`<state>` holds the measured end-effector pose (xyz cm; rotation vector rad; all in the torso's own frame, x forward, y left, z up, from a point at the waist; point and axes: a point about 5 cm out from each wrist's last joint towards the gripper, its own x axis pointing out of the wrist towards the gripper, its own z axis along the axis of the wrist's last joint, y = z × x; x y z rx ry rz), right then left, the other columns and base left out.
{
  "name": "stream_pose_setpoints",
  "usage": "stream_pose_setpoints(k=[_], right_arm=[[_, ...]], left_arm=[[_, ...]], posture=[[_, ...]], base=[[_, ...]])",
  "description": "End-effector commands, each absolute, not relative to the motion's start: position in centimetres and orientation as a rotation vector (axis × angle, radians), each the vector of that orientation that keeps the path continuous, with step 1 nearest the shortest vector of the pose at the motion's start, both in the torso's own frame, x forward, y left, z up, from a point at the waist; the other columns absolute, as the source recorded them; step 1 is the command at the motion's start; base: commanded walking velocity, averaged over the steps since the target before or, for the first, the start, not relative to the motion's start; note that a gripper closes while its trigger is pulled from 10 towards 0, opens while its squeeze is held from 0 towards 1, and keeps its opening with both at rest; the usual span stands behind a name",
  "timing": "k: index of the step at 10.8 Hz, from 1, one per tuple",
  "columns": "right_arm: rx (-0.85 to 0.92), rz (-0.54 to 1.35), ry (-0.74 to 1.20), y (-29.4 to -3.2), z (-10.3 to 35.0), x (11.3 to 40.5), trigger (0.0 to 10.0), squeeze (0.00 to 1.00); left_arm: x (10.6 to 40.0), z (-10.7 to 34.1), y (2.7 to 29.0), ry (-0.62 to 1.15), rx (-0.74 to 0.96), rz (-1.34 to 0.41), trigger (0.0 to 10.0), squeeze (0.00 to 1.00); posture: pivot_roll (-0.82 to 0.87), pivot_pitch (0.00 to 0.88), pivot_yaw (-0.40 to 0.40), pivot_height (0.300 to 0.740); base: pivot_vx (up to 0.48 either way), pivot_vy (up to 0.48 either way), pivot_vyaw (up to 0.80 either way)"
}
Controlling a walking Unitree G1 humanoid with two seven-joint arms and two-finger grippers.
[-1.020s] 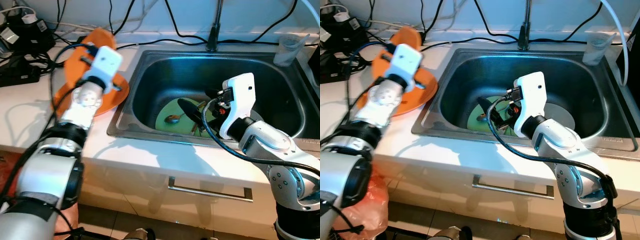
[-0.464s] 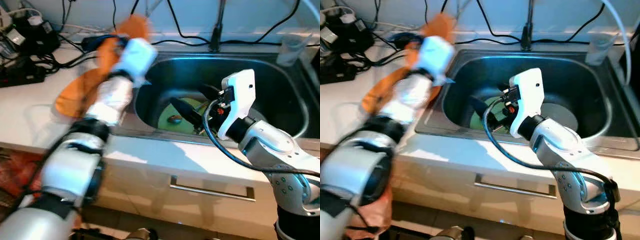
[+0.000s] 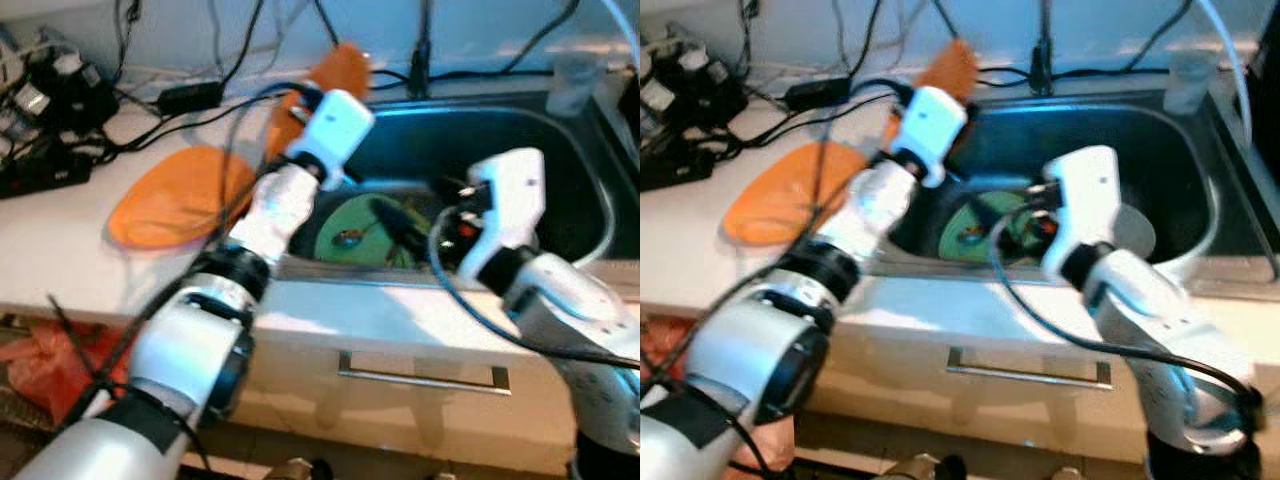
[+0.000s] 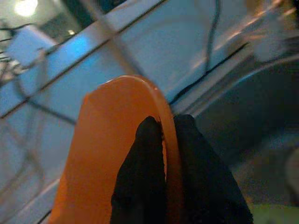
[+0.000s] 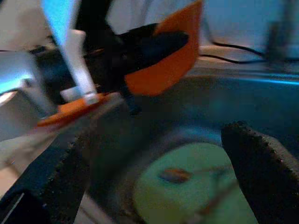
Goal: Kitchen organization
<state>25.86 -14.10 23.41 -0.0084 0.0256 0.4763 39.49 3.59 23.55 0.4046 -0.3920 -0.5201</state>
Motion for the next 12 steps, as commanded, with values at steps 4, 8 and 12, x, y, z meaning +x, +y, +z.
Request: stream_pose_setpoints(k=[4,8,12], right_arm=[[-0.095,0.368,0.047,-15.7,23.7,24.9,10.0,0.00],[-0.158,0.365,0.064,-15.9,24.1,25.1,10.0,0.00],[-0.167,0.394,0.056,-15.2,24.5,25.6,10.0,0.00]], left_arm=[[39.2,24.4,2.0,-0.412,0.339,-0.568,0.0,0.00],[39.6,21.5,2.8,-0.210,0.240,-0.534,2.0,0.00],[39.9,18.0,5.1,0.016,0.069,-0.441,10.0,0.00]], posture=[[-0.26,0.093,0.240,0.740],[-0.27,0.092,0.211,0.740],[-0.26,0.094,0.192,0.740]], base=[[0.000,0.000,0.00],[0.000,0.000,0.00],[0.000,0.000,0.00]])
